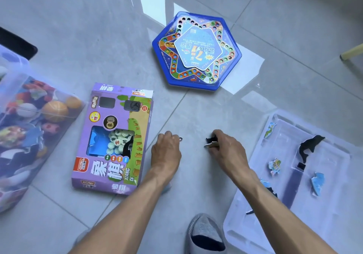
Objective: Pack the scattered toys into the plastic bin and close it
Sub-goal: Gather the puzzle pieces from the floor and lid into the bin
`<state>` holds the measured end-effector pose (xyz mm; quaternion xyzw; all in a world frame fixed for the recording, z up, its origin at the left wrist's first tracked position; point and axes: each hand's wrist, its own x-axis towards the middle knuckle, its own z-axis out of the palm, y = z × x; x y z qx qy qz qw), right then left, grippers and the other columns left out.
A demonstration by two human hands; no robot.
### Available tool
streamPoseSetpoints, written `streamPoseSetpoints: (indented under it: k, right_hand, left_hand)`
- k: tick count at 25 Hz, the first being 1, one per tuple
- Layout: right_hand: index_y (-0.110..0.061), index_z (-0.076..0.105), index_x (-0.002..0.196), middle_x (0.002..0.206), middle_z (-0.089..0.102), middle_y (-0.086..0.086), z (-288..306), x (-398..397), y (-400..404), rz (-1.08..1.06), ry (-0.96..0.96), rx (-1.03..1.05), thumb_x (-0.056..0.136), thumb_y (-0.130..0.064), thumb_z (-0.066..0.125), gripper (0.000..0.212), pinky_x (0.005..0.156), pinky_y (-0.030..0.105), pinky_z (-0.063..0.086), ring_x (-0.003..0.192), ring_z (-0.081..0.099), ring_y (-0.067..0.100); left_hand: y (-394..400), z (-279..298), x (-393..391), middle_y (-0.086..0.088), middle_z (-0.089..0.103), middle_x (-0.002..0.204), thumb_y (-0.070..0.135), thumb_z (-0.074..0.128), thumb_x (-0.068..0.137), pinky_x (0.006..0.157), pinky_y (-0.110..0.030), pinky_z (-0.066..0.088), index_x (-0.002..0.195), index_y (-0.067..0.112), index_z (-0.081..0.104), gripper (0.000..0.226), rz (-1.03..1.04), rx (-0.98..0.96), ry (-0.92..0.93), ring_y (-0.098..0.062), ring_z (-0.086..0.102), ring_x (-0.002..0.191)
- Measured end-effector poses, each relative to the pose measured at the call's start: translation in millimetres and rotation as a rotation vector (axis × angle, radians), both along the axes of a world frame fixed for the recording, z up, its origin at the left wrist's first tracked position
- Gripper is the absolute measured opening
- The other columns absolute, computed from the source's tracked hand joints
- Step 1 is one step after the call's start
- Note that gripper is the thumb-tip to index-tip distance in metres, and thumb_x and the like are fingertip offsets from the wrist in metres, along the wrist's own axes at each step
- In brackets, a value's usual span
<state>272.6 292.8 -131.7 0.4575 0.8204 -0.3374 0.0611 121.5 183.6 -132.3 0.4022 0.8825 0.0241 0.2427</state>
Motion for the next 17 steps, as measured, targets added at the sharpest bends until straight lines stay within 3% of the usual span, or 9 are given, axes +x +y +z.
streamPoseSetpoints:
  k: [4,7,12,17]
  right_hand:
    - [-0.014,0.048,0.088,0.094,0.05,0.0,4.7,-7.0,20.0,-0.037,-0.165,-0.094,0.075,-0.032,0.075,0.035,0.055,0.032,0.034,0.077,0.05,0.023]
    - [-0.013,0.049,0.079,0.086,0.049,0.0,3.4,-9.3,19.7,-0.057,-0.134,-0.109,0.074,-0.03,0.075,0.032,0.053,0.03,0.03,0.069,0.046,0.021]
    - [-0.014,0.045,0.076,0.075,0.05,-0.001,5.2,-10.1,17.0,-0.07,-0.123,-0.121,0.074,-0.024,0.073,0.03,0.051,0.032,0.027,0.065,0.042,0.019]
    - [-0.018,0.036,0.066,0.06,0.042,-0.004,2.6,-10.0,9.3,-0.162,-0.047,-0.155,0.075,-0.021,0.07,0.036,0.05,0.032,0.025,0.056,0.034,0.018]
  left_hand:
    - [5.4,-0.3,1.1,-0.01,0.055,0.111,0.016,0.046,0.091,0.073,-0.035,0.041,0.104,0.006,0.059,0.021,0.043,0.017,-0.083,-0.028,0.047,0.111]
    - [2.8,-0.9,2.2,-0.009,0.053,0.11,0.019,0.045,0.089,0.068,-0.03,0.034,0.103,0.007,0.055,0.022,-0.021,-0.03,-0.078,-0.026,0.046,0.108]
    - [-16.7,-1.5,-2.2,-0.006,0.059,0.103,0.012,0.053,0.087,0.077,-0.036,0.043,0.102,0.011,0.057,0.016,0.047,0.14,-0.148,-0.027,0.053,0.098]
    - [-30.2,-5.2,-6.1,-0.006,0.068,0.089,0.006,0.055,0.087,0.073,-0.037,0.044,0.091,0.012,0.065,0.012,0.106,0.182,-0.174,-0.029,0.06,0.087]
